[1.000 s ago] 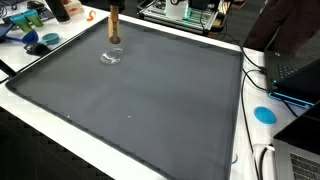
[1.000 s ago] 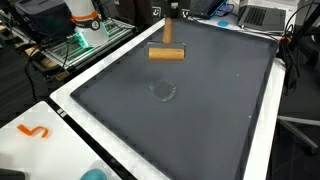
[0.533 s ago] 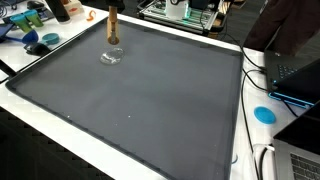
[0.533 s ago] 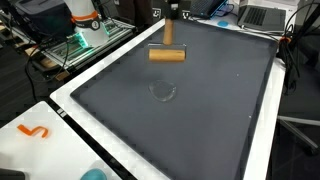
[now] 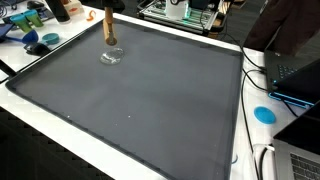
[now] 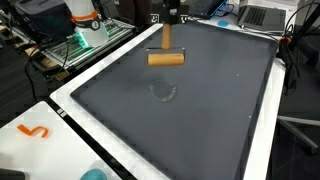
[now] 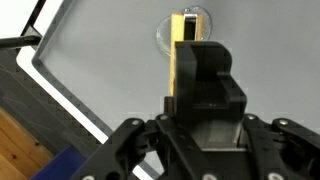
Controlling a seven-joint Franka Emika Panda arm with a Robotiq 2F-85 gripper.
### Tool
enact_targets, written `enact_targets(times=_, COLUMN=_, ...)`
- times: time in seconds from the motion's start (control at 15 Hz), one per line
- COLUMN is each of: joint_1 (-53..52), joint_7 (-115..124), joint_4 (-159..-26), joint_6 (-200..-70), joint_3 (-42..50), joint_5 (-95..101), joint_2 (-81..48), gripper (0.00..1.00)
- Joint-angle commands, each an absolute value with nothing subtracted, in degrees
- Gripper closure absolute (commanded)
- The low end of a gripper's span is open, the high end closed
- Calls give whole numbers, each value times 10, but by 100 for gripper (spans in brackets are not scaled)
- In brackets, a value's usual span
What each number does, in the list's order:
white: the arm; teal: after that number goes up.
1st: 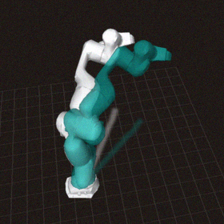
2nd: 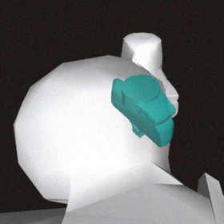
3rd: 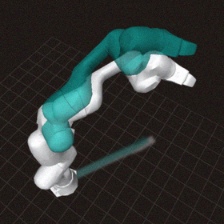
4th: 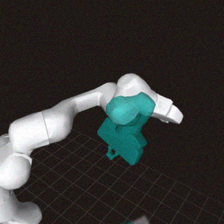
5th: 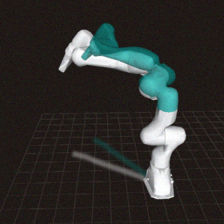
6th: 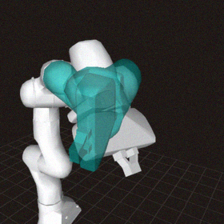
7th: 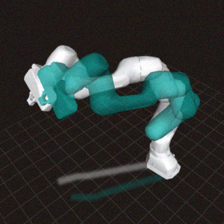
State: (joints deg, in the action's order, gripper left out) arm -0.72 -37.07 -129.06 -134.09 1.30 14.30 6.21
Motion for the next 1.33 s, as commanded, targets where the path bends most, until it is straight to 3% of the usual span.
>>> enact_targets(times=0.0, joint_1=-5, joint_7=-470, joint_4=-1283, joint_6=-1332, joint_3=31, joint_5=96, joint_2=60, gripper=76)
enact_targets(times=1.27, joint_1=12, joint_7=-870, joint_4=-1246, joint_6=-1173, joint_3=56, joint_5=30, joint_2=101, gripper=76)
